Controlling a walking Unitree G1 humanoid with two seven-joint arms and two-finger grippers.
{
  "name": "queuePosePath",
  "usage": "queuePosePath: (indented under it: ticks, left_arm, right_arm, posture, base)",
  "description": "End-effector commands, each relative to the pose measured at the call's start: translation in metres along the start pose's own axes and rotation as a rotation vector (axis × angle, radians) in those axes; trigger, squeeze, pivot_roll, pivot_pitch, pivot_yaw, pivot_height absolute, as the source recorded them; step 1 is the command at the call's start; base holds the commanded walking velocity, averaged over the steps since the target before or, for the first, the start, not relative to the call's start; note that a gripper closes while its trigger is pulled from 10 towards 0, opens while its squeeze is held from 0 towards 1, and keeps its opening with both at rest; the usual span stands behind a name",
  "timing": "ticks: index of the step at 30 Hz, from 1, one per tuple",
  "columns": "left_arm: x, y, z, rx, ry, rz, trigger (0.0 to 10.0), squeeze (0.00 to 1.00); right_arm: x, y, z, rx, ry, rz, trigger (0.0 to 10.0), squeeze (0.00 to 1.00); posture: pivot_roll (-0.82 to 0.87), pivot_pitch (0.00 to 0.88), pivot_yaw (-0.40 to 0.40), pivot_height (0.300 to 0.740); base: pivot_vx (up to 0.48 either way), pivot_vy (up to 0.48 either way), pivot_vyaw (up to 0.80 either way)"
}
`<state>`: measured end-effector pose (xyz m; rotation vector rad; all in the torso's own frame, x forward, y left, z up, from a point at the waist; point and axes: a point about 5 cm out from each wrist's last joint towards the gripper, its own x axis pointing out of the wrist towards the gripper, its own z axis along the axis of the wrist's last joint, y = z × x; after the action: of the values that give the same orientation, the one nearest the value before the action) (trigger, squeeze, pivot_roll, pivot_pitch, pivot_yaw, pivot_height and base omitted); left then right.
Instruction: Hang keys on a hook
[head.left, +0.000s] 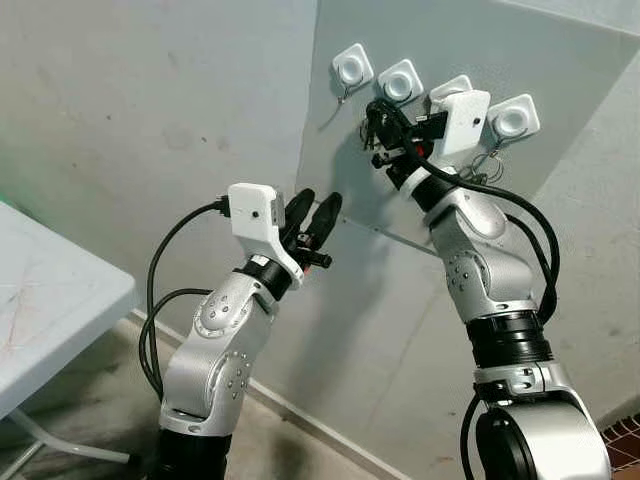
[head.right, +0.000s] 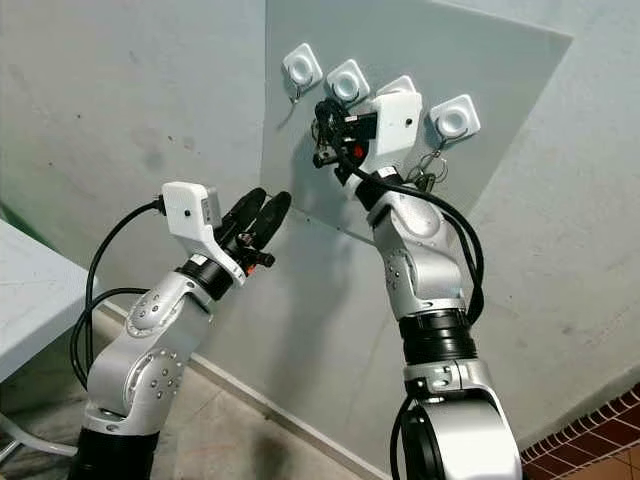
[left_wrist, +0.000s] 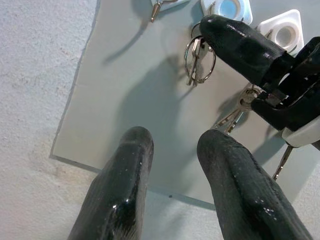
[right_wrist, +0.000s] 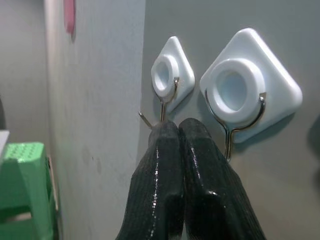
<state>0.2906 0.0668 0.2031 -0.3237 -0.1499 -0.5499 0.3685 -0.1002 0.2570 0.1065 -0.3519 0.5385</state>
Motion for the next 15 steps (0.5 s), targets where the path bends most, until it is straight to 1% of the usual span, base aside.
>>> queuePosePath:
  ticks: [1, 6, 9, 15]
  left_arm:
    - [0.0014, -0.0062, 0.0039, -0.006, -0.015, -0.017, 10.0, 0.0]
    - [0.0013, -0.0066, 0.0039, -0.008, -0.015, -0.018, 10.0, 0.0]
    - [0.0011, -0.0067, 0.0038, -0.009, -0.012, -0.017, 10.0, 0.0]
    - [0.0007, -0.0062, 0.0036, -0.01, -0.012, -0.012, 10.0, 0.0]
  right_arm:
    - [-0.0067, -0.0039, -0.0138, -0.008, 0.081, -0.001, 10.0, 0.0]
    - [-0.0105, 0.0007, -0.0179, -0.027, 0.095, 0.058, 10.0, 0.0]
    - [-0.0117, 0.0015, -0.02, -0.024, 0.111, 0.064, 10.0, 0.0]
    - [-0.0126, 0.0024, -0.0203, -0.019, 0.105, 0.073, 10.0, 0.0]
  posture:
    - [0.16, 0.0, -0.109, 0.74]
    - [0.16, 0.0, -0.107, 0.74]
    - [0.16, 0.0, -0.108, 0.74]
    - [0.16, 0.0, -0.109, 0.74]
  base:
    - [0.0, 0.0, 0.0]
    - [0.0, 0.0, 0.0]
    - [0.0, 0.0, 0.0]
    - [0.0, 0.0, 0.0]
